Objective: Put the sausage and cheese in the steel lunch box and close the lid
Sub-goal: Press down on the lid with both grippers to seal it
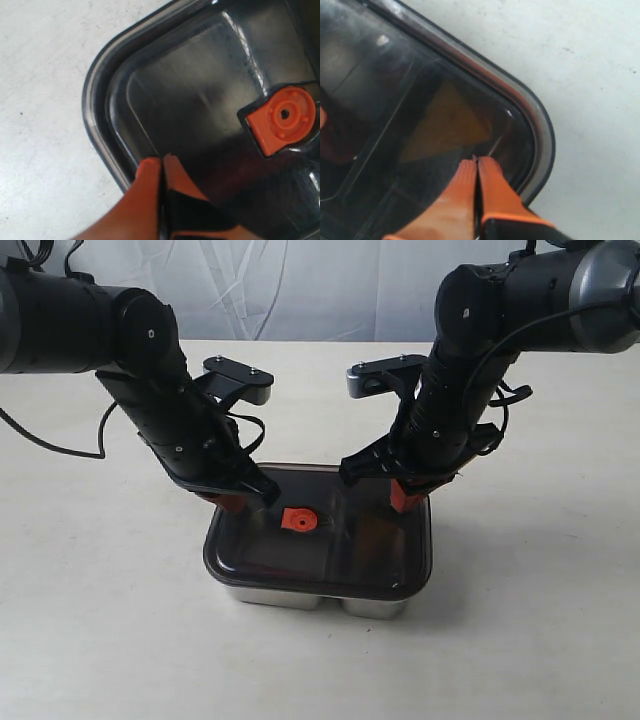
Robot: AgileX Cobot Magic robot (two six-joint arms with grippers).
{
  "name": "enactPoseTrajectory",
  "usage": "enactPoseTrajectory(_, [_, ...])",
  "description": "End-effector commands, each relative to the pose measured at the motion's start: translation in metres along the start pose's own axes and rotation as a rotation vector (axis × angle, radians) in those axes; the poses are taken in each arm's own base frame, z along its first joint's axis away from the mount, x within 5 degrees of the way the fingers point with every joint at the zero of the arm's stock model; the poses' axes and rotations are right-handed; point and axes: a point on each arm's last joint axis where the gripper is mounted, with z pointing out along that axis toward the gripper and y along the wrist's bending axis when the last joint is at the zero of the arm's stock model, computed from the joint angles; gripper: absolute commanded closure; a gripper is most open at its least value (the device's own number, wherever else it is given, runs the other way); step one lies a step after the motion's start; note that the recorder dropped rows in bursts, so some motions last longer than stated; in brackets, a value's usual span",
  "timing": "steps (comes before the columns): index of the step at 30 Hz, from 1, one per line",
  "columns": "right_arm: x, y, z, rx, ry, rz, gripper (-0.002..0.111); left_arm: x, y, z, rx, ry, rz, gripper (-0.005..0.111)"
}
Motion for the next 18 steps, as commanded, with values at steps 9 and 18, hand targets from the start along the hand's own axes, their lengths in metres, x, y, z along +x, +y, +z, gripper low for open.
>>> enactPoseTrajectory(9, [0.002, -0.005, 0.021, 0.005, 0.07, 0.025, 0.109, 0.007, -0.001, 0.007, 0.013, 0.078, -0.002, 0.107])
enactPoseTrajectory(18, [0.002, -0.006, 0.041, -0.007, 0.121, 0.049, 0.109, 0.007, -0.001, 0.007, 0.012, 0.076, -0.001, 0.107])
